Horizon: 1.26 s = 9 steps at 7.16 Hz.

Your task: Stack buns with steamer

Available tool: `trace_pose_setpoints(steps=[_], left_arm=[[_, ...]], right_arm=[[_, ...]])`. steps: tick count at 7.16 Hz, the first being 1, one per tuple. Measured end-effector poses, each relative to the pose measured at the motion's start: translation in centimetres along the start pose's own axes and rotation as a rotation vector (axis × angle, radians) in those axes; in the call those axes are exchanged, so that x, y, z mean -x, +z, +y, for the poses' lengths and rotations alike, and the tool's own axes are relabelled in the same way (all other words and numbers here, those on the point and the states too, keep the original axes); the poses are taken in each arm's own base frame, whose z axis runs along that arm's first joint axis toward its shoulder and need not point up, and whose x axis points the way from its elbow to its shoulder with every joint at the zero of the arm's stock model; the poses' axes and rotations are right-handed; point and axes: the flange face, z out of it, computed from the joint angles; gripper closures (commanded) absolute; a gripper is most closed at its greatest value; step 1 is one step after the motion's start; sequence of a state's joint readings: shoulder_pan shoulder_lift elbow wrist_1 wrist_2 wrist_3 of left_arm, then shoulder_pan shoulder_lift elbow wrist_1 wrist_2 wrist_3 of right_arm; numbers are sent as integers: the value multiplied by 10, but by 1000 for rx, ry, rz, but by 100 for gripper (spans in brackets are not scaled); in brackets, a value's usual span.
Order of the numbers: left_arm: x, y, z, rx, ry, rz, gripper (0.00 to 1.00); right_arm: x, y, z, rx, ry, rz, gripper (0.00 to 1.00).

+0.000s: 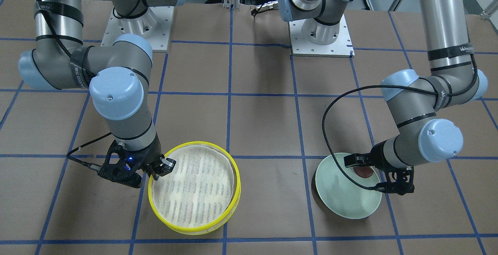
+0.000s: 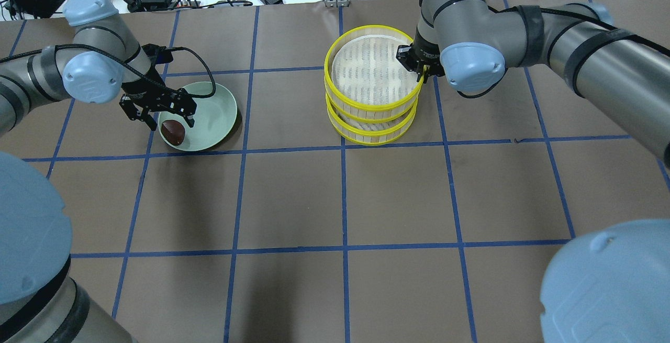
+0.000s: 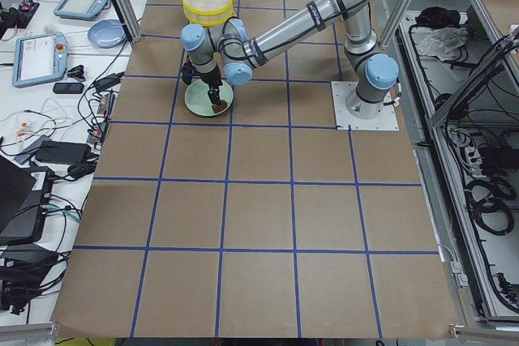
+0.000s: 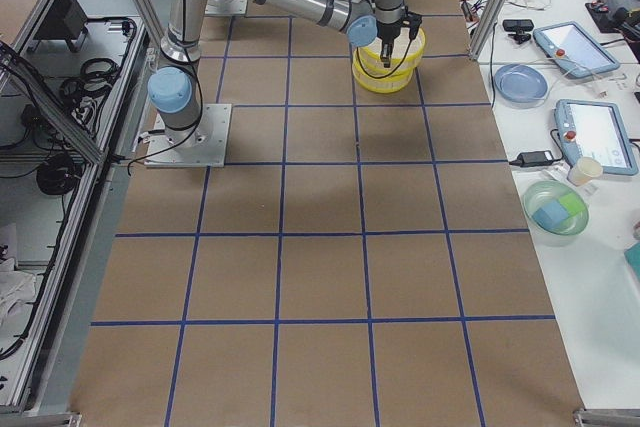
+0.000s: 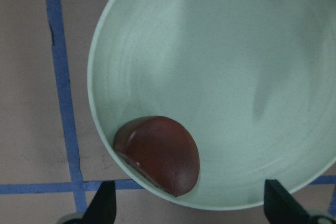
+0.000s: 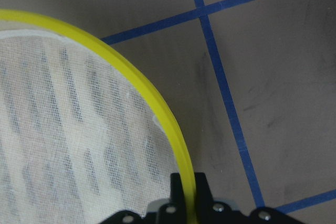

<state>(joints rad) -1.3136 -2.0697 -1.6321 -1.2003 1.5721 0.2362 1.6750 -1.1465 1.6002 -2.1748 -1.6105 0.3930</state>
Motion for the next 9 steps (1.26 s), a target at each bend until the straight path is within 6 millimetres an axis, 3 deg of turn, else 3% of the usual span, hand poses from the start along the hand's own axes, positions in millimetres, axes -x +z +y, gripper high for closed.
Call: trace_pose_setpoints(steps=[1,3,4,7,9], left_arm=[[2,9,-4,6,1,-5,55],[5,17,-7,14,0,-8,95],[9,17,-7,14,-6,-7,100],[19,12,-8,4,-28,-8,100],[20,-3,-8,-20,-45,-15,100]], right_arm=[[1,6,3,2,3,6,100],[0,9,6,11,9,16,100],[0,10,8,14,11,19,100],[8,10,17,16,-6,29,100],[9,10,18,13,-16,36,100]])
